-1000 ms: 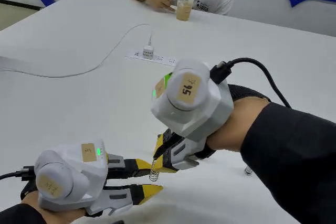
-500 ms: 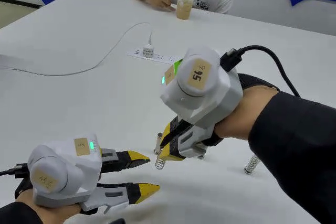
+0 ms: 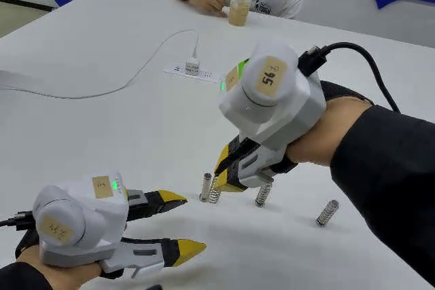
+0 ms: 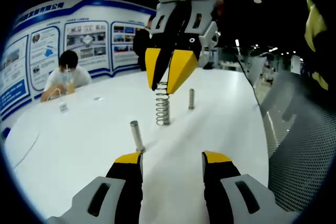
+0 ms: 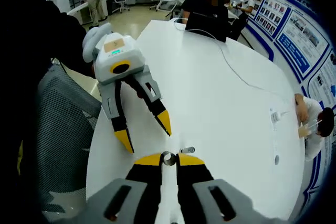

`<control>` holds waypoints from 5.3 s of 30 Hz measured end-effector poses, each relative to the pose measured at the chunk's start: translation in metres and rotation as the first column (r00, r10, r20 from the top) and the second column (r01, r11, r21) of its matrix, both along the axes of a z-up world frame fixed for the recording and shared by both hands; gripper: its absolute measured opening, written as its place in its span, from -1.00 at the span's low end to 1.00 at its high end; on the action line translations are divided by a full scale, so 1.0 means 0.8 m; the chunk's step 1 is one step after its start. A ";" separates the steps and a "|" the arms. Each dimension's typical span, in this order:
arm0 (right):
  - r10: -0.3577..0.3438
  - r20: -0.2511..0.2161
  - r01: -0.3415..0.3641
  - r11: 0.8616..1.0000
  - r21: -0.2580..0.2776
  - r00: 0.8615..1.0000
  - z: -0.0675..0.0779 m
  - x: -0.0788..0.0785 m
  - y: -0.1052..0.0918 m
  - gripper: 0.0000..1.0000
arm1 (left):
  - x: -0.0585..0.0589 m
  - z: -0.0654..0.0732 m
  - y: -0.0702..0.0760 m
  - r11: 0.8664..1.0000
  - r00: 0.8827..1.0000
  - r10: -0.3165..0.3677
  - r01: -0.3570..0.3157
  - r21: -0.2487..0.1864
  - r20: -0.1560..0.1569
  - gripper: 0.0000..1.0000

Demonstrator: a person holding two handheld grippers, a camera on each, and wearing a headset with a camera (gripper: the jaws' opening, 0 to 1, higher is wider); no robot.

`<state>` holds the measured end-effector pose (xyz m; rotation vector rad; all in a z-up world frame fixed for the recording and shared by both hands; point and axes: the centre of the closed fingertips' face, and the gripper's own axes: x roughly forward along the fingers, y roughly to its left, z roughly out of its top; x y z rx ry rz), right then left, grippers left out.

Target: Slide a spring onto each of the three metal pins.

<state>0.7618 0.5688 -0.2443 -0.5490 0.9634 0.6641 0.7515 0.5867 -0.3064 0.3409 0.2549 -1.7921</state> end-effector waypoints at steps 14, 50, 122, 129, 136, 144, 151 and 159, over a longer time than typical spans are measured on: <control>-0.021 0.025 0.022 1.000 -0.018 0.999 0.007 0.014 -0.014 -0.78 | 0.004 -0.001 0.002 1.000 1.000 0.023 -0.023 0.008 -0.015 0.08; -0.024 0.039 0.026 0.999 -0.048 0.999 -0.008 0.045 -0.026 -0.77 | 0.009 -0.005 0.006 0.999 0.999 0.036 -0.036 0.011 -0.021 0.09; -0.034 -0.072 0.029 0.997 -0.066 0.997 -0.082 0.049 -0.029 -0.76 | 0.012 -0.010 0.007 0.999 0.998 0.046 -0.045 0.014 -0.037 0.08; -0.041 -0.073 0.037 0.998 -0.051 0.997 -0.083 0.050 -0.028 -0.76 | 0.013 -0.012 0.007 0.999 0.998 0.048 -0.047 0.017 -0.039 0.08; -0.043 -0.070 0.040 0.998 -0.041 0.997 -0.086 0.050 -0.028 -0.74 | 0.013 -0.013 0.007 0.999 0.998 0.050 -0.049 0.019 -0.040 0.08; -0.067 -0.053 0.066 0.998 -0.014 0.996 -0.080 0.050 -0.033 -0.65 | 0.013 -0.012 0.004 0.999 0.998 0.047 -0.046 0.020 -0.037 0.08; -0.086 -0.044 0.086 0.996 -0.002 0.995 -0.077 0.042 -0.040 -0.57 | 0.014 -0.010 0.003 0.999 0.998 0.045 -0.044 0.019 -0.034 0.08; -0.117 -0.034 0.118 0.993 0.015 0.993 -0.070 0.033 -0.054 -0.53 | 0.017 -0.008 0.004 0.999 0.998 0.050 -0.049 0.019 -0.033 0.08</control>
